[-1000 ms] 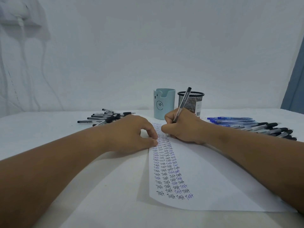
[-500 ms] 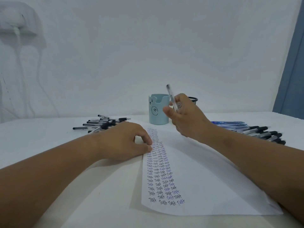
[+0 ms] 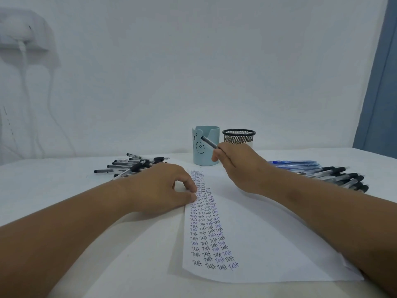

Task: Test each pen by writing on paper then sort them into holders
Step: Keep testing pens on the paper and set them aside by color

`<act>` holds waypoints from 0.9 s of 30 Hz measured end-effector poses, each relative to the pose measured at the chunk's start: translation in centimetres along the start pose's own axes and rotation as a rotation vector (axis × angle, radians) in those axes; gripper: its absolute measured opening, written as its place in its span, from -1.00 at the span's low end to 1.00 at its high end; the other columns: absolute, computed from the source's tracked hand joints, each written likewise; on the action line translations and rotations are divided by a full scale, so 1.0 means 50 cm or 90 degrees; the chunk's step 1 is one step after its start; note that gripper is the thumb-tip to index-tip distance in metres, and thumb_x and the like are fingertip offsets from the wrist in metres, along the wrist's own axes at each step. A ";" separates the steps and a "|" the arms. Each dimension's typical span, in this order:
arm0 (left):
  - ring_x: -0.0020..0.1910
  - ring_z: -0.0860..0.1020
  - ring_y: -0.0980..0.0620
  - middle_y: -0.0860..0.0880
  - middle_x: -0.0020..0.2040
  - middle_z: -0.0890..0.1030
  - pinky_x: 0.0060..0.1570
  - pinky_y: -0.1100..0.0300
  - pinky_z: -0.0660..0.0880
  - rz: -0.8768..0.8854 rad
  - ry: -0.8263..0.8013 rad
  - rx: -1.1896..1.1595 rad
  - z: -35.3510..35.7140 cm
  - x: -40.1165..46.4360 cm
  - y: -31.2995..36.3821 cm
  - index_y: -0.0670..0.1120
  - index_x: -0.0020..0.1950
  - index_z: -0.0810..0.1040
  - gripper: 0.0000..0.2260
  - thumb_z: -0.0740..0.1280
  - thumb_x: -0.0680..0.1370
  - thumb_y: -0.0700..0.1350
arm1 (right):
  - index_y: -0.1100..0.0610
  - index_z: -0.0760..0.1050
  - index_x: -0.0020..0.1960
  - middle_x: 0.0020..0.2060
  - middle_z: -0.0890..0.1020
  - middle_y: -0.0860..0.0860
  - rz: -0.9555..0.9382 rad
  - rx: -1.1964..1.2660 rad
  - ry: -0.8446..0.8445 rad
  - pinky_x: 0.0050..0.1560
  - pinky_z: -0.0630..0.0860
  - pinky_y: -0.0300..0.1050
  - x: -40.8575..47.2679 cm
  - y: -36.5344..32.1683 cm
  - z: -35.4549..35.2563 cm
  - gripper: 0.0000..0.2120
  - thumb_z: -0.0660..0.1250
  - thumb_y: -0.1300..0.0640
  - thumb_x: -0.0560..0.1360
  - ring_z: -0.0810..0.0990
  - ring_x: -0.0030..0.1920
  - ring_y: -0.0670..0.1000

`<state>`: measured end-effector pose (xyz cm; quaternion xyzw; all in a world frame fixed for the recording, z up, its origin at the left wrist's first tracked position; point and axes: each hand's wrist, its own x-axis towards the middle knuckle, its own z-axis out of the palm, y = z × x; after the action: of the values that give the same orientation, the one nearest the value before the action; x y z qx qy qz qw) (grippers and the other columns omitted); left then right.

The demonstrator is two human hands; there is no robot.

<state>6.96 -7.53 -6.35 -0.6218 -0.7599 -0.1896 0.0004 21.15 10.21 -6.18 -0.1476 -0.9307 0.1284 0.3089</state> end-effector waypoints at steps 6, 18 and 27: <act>-0.15 0.44 0.49 0.29 -0.02 0.58 -0.17 0.49 0.29 -0.006 0.006 -0.004 0.000 -0.001 0.007 0.15 0.03 0.66 -0.87 0.38 0.56 0.13 | 0.07 0.41 -0.02 -0.36 0.40 -0.16 0.002 0.008 -0.028 -0.33 0.27 -0.26 0.005 0.004 -0.010 -0.77 0.04 0.05 0.71 0.36 -0.37 -0.13; 0.09 0.48 0.31 0.31 0.05 0.59 0.13 0.22 0.41 0.025 0.145 -0.130 0.030 -0.007 0.045 0.22 -0.01 0.62 -0.63 0.18 0.46 0.40 | 0.00 0.70 0.00 -0.33 0.62 -0.13 0.050 -0.078 -0.181 -0.28 0.39 -0.44 0.009 0.072 -0.174 -0.82 0.45 0.25 0.50 0.47 -0.41 -0.25; 0.20 0.42 0.45 0.45 0.17 0.50 0.24 0.28 0.36 0.031 0.044 -0.054 0.036 -0.009 0.030 0.37 0.16 0.53 -0.49 0.28 0.30 0.55 | -0.11 0.73 -0.06 -0.34 0.68 -0.26 0.316 -0.272 -0.371 -0.12 0.45 -0.23 -0.043 0.153 -0.308 -0.78 0.55 0.20 0.42 0.59 -0.16 -0.18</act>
<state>8.89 -7.21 -7.71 -0.6328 -0.7351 -0.2432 0.0049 33.76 18.77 2.10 -0.3849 -0.9210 0.0398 -0.0440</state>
